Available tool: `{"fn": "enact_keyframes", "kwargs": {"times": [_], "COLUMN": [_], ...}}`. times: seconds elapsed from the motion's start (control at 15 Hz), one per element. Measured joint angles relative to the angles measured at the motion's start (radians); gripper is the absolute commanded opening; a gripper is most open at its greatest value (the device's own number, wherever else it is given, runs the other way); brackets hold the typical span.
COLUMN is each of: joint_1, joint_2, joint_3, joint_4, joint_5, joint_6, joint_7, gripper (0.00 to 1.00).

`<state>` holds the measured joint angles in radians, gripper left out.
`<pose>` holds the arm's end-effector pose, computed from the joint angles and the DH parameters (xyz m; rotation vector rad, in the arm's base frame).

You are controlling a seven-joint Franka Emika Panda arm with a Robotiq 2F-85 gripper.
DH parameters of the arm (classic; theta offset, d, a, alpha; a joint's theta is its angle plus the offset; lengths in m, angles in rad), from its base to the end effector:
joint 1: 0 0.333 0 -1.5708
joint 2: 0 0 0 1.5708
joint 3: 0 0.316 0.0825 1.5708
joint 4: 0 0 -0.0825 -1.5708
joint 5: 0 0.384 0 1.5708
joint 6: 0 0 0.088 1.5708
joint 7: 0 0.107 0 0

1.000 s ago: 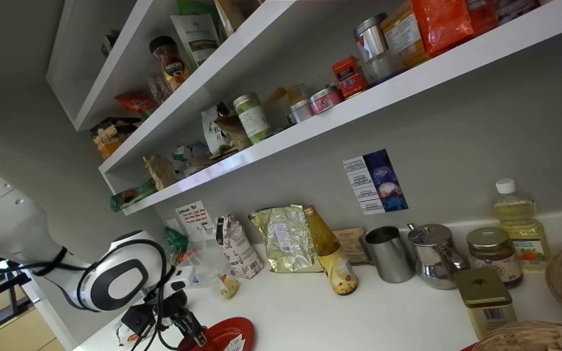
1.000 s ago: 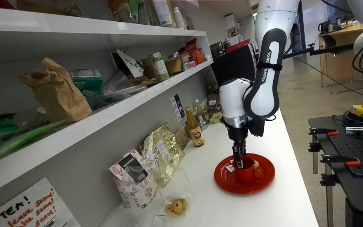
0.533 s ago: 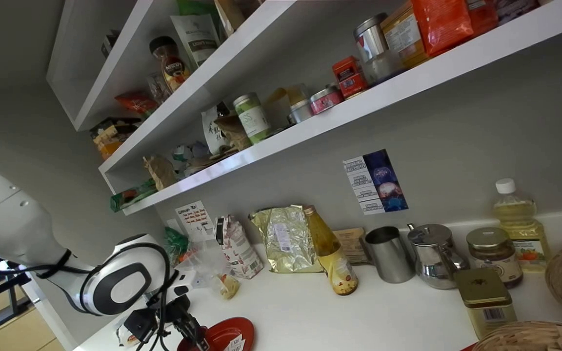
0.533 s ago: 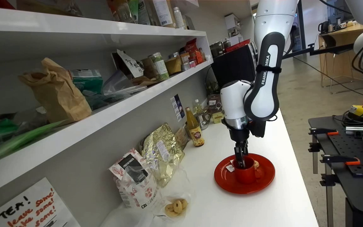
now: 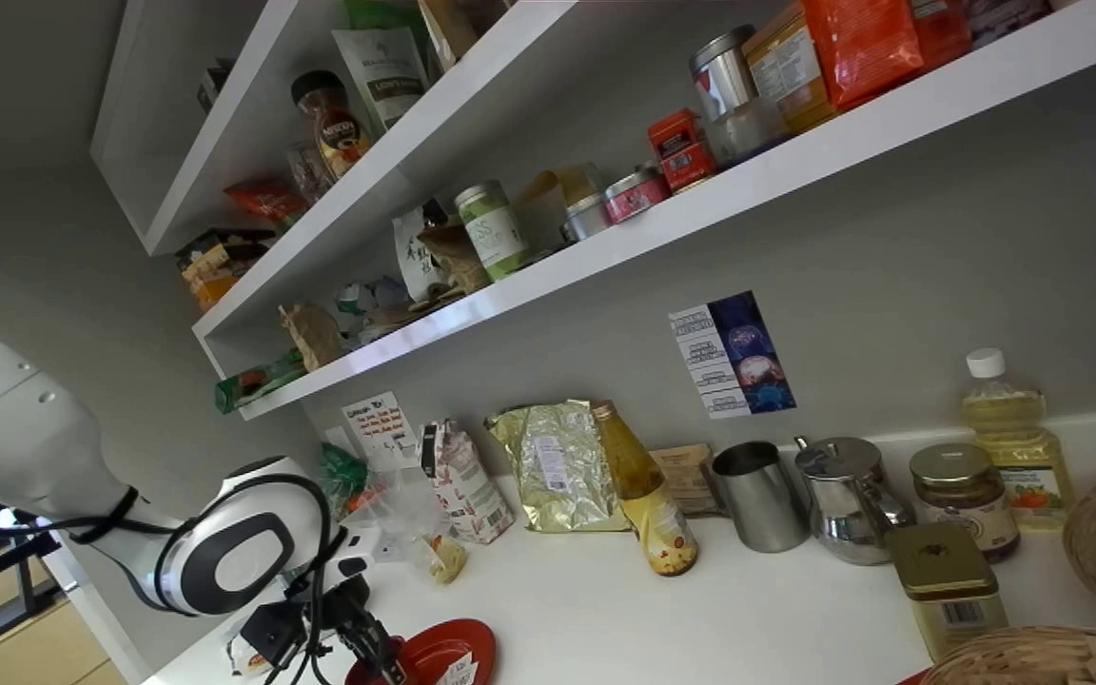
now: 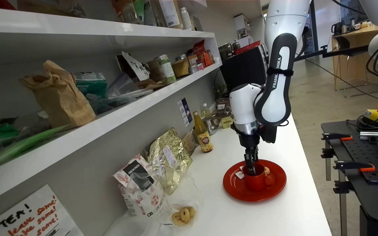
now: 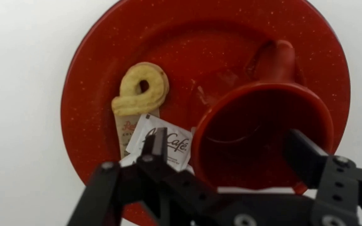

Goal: Remove the cup from the plate

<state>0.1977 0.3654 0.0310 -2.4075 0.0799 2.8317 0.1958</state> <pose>0.4871 0.1100 0.1685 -3.0908 0.0693 -0.0762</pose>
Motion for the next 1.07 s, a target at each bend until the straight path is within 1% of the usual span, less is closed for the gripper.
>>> {"fn": "enact_keyframes", "kwargs": {"times": [0.2, 0.27, 0.4, 0.47, 0.53, 0.67, 0.8, 1.07], "joint_1": [0.001, 0.001, 0.003, 0.003, 0.003, 0.003, 0.006, 0.040], "joint_2": [0.000, 0.000, 0.000, -0.001, -0.001, -0.002, -0.007, -0.031], "joint_3": [0.006, 0.008, 0.011, 0.013, 0.014, 0.014, 0.015, 0.018], "joint_4": [0.000, 0.000, 0.000, 0.000, 0.000, 0.000, 0.000, -0.002], "joint_5": [0.000, 0.000, 0.000, 0.000, 0.000, 0.000, 0.000, -0.008], "joint_6": [0.000, 0.000, 0.000, 0.000, 0.000, 0.000, 0.001, 0.001], "joint_7": [0.000, 0.000, 0.000, 0.000, 0.000, 0.000, 0.001, 0.014], "gripper": [0.38, 0.28, 0.14, 0.05, 0.01, 0.00, 0.02, 0.02]}}
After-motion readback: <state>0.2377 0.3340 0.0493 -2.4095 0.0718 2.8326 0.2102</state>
